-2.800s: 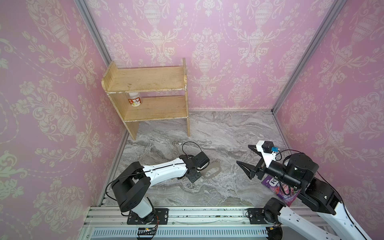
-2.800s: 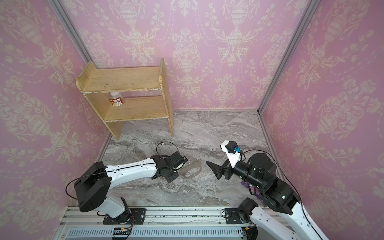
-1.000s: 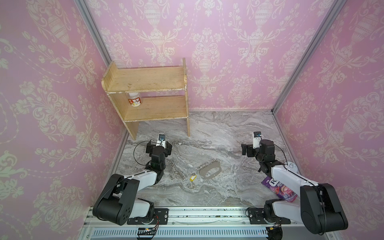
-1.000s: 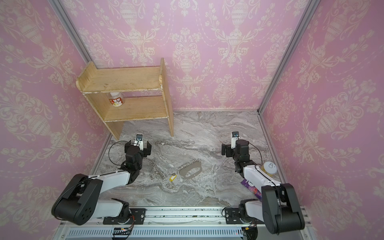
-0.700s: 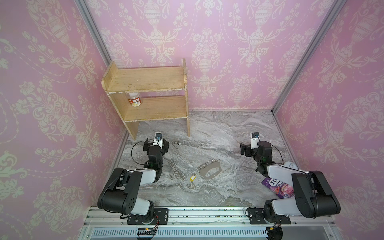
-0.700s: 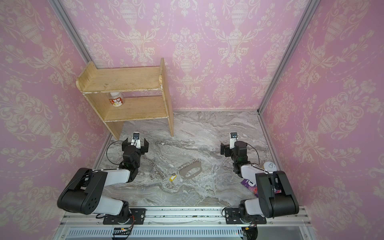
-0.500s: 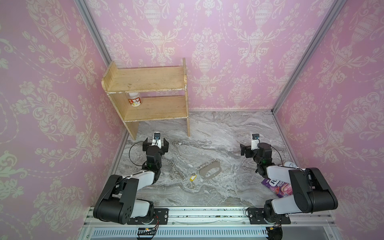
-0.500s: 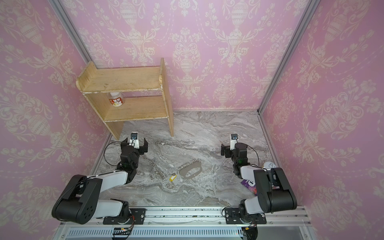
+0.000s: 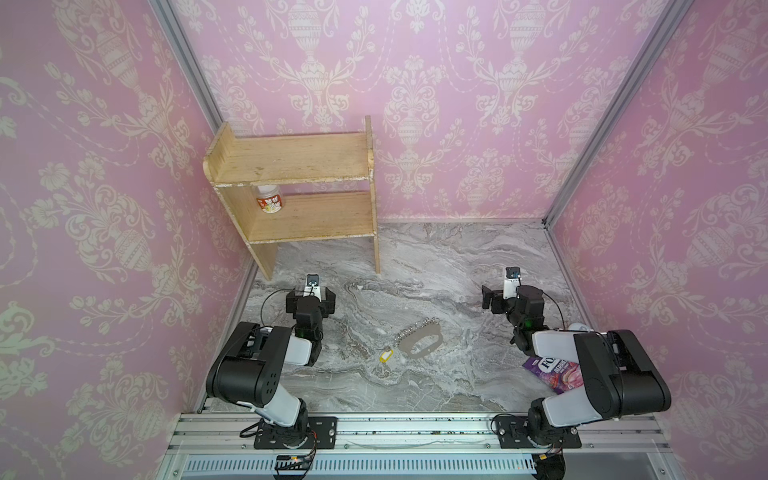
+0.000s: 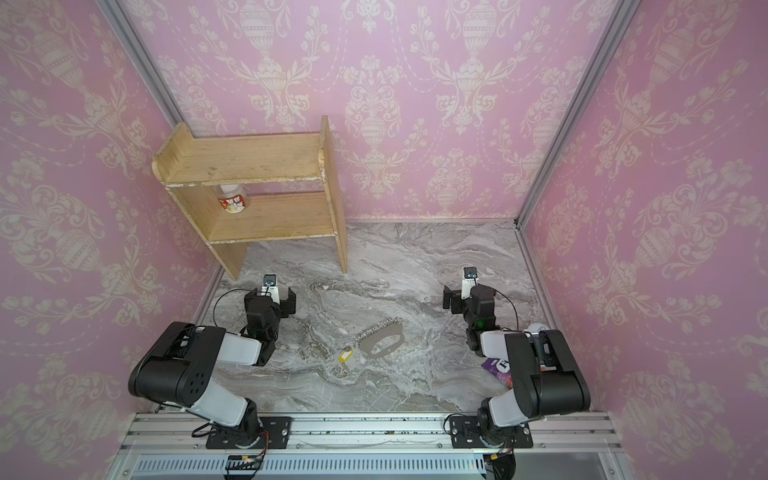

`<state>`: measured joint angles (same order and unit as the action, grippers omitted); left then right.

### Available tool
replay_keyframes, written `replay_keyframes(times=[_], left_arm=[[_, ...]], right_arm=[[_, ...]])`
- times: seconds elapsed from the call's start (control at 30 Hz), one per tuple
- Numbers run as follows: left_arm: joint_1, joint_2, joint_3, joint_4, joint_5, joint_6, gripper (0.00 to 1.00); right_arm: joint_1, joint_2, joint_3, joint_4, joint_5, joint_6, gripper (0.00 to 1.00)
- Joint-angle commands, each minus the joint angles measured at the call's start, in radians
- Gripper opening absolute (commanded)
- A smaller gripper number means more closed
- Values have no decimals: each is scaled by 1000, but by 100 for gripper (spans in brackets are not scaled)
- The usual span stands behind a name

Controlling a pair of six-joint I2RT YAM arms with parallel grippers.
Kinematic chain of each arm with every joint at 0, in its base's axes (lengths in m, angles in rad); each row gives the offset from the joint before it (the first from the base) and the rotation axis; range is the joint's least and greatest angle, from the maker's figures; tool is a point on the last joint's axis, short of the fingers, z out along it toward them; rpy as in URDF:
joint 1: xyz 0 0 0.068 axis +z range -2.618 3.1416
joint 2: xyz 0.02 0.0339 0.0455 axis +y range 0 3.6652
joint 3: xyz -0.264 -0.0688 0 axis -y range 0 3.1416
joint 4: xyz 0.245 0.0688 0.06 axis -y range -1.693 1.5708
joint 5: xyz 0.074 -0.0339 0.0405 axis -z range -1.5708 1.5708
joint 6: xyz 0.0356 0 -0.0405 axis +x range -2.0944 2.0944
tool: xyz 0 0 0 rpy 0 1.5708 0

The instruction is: Put the keys on the keyring

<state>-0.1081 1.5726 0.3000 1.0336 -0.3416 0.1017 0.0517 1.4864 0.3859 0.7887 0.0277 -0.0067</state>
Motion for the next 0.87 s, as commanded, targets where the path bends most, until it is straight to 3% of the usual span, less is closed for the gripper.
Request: replay_keyframes(times=[0.0, 0.83], left_arm=[[23, 7, 15, 33, 17, -54, 99], [48, 13, 16, 31, 65, -75, 99]], right_arm=[[-4, 8, 5, 12, 20, 10, 100], [-15, 10, 16, 0, 7, 18, 100]])
